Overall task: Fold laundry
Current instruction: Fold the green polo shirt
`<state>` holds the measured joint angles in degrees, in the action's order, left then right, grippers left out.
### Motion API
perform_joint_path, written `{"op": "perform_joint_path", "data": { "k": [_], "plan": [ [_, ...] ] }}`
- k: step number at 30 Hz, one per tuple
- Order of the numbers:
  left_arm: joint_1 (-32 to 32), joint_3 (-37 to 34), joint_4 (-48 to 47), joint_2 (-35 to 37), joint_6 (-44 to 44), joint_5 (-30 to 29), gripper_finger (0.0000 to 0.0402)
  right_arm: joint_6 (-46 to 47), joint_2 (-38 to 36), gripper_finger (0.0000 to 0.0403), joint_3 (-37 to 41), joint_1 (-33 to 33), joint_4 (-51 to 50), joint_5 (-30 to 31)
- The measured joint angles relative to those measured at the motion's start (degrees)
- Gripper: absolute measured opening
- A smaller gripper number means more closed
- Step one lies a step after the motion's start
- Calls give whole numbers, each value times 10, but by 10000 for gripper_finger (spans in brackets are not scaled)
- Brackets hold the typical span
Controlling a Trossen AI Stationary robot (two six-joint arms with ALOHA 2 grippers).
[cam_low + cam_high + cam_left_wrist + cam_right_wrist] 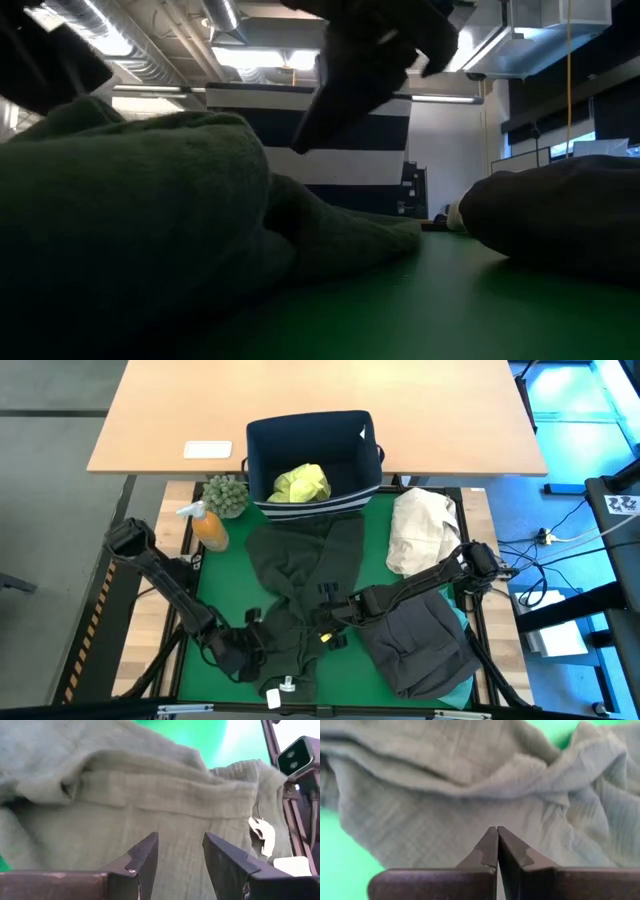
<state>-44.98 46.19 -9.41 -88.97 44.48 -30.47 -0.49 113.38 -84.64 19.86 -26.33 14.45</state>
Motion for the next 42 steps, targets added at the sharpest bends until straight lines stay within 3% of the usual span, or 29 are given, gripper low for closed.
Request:
{"op": "perform_joint_path", "data": {
  "k": [11, 19, 31, 36, 42],
  "plan": [
    [-21, 0, 37, -86, 107, 110, 151, -27, 3, 5, 0, -1, 199, -17],
    [-55, 0, 42, -94, 181, 156, 151, -45, 46, 5, -1, -8, 283, -36],
    [-99, 4, -10, -92, 258, 244, 151, -45, 69, 5, -1, -13, 247, -11],
    [-114, 3, -34, -92, 260, 250, 151, -55, 69, 5, -1, -18, 217, 0],
    [-116, 3, -50, -92, 259, 253, 151, -59, 69, 5, -1, -32, 139, 71]
  ]
}}
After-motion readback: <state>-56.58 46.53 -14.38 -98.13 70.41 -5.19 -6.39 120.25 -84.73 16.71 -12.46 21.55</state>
